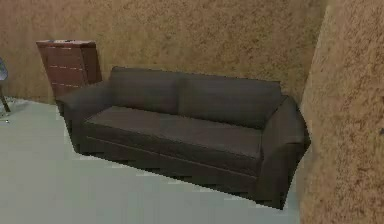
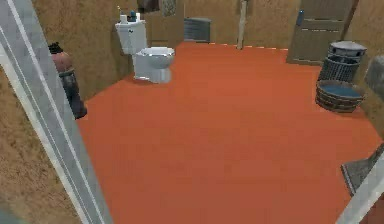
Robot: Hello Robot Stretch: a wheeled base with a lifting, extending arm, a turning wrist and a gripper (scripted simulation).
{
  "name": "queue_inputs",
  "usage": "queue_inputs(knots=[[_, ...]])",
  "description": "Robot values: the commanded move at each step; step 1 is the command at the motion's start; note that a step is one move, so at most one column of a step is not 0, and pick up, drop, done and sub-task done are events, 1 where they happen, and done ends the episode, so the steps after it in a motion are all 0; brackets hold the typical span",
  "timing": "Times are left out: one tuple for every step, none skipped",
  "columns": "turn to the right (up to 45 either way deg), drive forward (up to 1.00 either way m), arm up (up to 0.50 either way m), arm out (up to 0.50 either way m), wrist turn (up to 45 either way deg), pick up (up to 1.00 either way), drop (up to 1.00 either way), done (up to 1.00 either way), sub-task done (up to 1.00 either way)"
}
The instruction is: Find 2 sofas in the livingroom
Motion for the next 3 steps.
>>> queue_inputs(knots=[[27.0,0.0,0.0,0.0,0.0,0.0,0.0,0.0,0.0],[0.0,0.15,0.0,0.0,0.0,0.0,0.0,0.0,0.0],[-18.0,0.0,0.0,0.0,0.0,0.0,0.0,0.0,0.0]])
